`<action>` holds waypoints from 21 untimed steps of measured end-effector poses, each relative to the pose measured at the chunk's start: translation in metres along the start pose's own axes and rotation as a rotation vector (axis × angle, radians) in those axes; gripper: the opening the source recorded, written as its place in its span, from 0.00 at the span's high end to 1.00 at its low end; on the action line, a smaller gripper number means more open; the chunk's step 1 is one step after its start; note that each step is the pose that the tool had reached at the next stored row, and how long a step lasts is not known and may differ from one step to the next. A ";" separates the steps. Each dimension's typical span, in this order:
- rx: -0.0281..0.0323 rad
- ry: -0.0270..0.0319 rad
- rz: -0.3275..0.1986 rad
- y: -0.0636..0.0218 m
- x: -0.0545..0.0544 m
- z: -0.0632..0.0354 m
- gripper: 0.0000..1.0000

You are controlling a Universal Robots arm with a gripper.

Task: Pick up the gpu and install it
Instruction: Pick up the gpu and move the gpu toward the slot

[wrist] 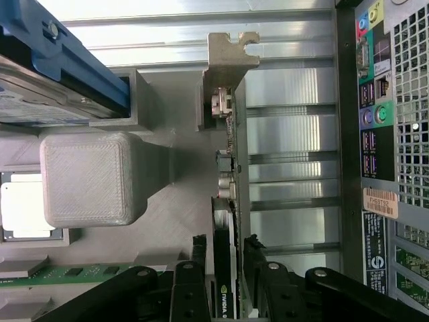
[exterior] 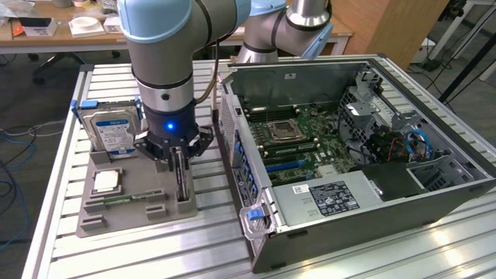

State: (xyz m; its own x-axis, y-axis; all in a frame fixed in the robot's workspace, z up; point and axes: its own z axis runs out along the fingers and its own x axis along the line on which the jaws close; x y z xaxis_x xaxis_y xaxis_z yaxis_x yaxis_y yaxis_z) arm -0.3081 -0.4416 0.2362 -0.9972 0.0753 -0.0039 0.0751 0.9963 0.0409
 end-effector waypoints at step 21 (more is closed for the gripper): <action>0.0000 0.0000 0.000 0.0000 0.000 0.0000 0.74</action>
State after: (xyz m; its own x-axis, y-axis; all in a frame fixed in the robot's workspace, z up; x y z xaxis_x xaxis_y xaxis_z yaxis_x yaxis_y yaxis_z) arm -0.3081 -0.4416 0.2363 -0.9972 0.0753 -0.0039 0.0751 0.9963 0.0409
